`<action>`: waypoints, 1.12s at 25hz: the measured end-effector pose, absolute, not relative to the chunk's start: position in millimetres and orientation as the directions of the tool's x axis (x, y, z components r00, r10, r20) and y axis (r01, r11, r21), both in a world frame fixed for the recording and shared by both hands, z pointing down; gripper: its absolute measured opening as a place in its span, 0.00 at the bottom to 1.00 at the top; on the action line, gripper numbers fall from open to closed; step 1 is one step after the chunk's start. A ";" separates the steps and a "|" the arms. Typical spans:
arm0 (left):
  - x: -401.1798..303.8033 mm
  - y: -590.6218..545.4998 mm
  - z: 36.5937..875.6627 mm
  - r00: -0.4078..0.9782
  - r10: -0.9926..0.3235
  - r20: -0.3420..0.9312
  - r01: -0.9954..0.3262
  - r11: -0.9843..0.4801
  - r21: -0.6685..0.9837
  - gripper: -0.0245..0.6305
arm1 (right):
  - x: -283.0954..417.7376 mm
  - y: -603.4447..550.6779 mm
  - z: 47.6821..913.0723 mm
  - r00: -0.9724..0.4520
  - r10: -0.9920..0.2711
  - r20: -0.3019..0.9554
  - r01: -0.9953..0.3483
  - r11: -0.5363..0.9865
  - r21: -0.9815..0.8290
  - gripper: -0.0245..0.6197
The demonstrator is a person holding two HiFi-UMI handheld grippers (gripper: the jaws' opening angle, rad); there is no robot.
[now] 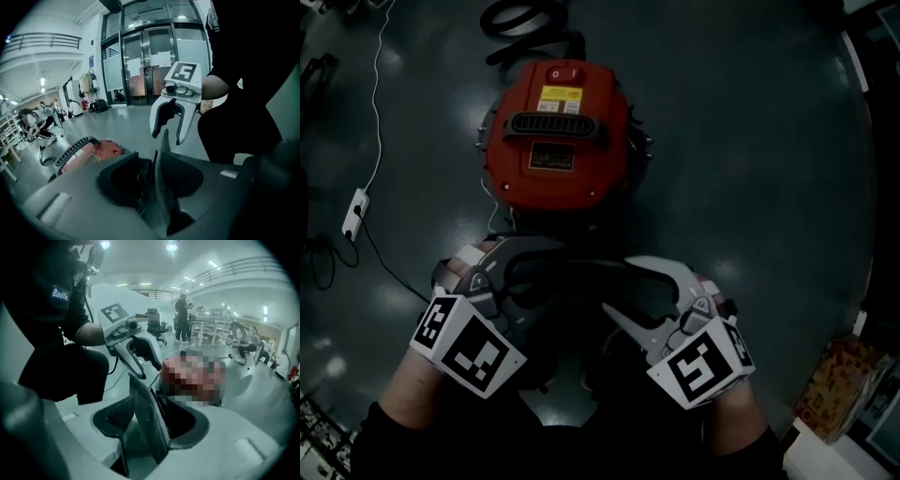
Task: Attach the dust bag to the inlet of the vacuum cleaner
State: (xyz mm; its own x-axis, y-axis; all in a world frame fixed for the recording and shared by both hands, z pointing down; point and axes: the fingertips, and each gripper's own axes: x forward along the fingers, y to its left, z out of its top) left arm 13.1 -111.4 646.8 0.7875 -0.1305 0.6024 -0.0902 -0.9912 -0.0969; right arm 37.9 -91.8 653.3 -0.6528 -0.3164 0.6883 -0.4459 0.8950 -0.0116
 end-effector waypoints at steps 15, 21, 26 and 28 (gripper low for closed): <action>-15.6 -46.7 384.3 0.745 -0.148 0.651 -0.203 -0.979 0.009 0.23 | 38.8 -12.9 407.8 -0.645 -0.262 0.718 -0.478 0.871 -0.112 0.38; -19.2 -17.3 269.7 0.720 -0.243 0.650 -0.294 -0.955 -0.032 0.22 | 34.9 23.8 309.3 -0.688 -0.249 0.682 -0.431 0.896 -0.107 0.38; -40.4 15.3 220.3 0.713 -0.303 0.632 -0.340 -0.938 -0.066 0.20 | 21.6 52.7 270.7 -0.655 -0.285 0.700 -0.424 0.905 -0.028 0.38; -53.1 31.8 206.1 0.724 -0.311 0.616 -0.334 -0.939 -0.082 0.19 | 6.3 64.1 252.6 -0.672 -0.314 0.671 -0.457 0.889 -0.042 0.38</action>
State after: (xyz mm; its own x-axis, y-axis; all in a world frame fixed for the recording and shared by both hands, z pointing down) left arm -53.1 31.8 206.1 0.7236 -0.3112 0.6161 -0.3342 -0.9389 -0.0818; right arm 6.3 64.1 252.6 -0.6722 -0.3139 0.6705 -0.4565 0.8887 -0.0416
